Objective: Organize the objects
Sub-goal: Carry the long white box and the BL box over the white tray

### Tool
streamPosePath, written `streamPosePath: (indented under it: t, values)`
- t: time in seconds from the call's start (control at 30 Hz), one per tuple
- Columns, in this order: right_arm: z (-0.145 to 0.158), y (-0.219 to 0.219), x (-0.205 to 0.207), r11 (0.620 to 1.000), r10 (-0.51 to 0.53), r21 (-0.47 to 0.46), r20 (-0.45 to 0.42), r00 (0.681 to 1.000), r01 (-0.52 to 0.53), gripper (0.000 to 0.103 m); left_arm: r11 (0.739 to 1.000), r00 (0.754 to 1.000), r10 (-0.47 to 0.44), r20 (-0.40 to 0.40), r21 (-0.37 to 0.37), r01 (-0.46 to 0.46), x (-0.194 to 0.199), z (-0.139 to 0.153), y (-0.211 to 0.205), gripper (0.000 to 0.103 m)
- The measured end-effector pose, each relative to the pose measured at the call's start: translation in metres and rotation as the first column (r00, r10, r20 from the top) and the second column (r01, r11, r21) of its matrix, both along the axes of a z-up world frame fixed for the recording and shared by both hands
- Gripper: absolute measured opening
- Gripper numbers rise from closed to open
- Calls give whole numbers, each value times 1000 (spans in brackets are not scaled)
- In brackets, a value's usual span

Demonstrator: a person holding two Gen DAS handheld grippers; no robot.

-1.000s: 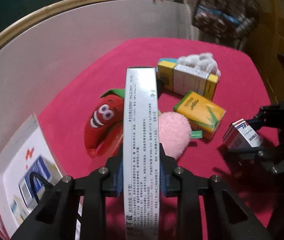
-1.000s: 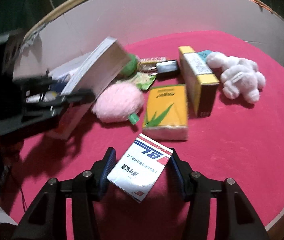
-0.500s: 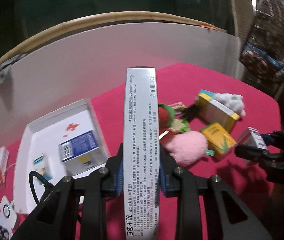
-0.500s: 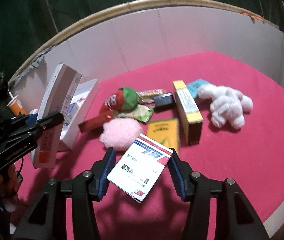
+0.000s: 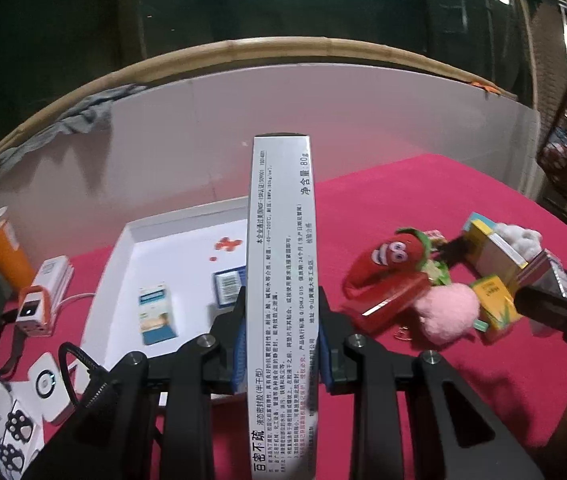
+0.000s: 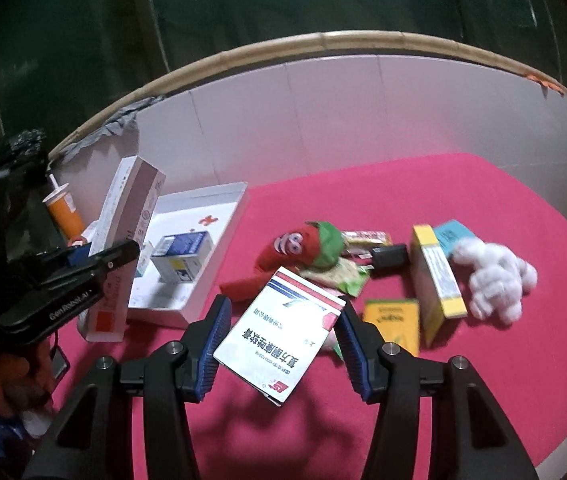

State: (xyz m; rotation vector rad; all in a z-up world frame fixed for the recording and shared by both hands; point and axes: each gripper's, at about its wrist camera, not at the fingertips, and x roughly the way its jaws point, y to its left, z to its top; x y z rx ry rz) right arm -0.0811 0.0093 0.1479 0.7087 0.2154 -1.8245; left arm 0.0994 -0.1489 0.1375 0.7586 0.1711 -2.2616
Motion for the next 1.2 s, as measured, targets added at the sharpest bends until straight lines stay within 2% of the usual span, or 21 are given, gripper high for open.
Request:
streamPosePath:
  t: [0.47, 0.8, 1.2]
  values:
    - [35, -41, 29, 996, 83, -34, -84, 993, -86, 56, 995, 994, 103, -45, -1, -104, 34, 6, -20, 27]
    - [42, -75, 48, 990, 136, -3, -123, 983, -138, 56, 987, 985, 158, -67, -1, -159, 56, 10, -37, 27]
    - [51, -117, 67, 981, 192, 23, -161, 968, -191, 56, 972, 970, 228, -87, -45, -232, 75, 31, -68, 27]
